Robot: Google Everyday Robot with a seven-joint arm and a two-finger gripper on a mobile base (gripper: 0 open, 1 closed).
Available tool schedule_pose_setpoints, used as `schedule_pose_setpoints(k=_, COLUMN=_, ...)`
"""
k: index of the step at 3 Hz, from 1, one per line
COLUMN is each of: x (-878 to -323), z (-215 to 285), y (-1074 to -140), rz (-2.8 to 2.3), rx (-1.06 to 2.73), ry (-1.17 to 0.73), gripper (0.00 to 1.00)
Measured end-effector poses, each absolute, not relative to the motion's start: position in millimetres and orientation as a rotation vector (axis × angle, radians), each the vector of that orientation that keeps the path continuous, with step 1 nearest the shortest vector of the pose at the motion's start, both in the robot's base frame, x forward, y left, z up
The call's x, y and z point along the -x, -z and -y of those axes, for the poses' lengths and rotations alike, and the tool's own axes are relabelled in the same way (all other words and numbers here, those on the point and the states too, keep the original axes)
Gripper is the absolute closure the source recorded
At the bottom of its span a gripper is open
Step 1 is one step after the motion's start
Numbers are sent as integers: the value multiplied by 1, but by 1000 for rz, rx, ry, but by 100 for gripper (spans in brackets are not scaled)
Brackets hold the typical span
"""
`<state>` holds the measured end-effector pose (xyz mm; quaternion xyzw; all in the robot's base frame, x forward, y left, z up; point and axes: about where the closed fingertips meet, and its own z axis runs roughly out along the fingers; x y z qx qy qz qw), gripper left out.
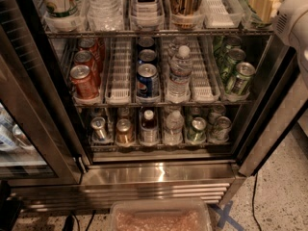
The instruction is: Pick green can from top shelf of fridge
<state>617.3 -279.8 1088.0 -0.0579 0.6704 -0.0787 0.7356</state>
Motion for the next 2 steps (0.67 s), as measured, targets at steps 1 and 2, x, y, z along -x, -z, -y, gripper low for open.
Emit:
schedule_pose_setpoints(k=1, x=-634, z=285, y=-1084, rz=-1491, rx=121, ry=139, gripper=28)
schedule_pose_setpoints(k=2, x=-638, z=283, y=-1082, rz=-1499, rx=126, ry=125, gripper=28)
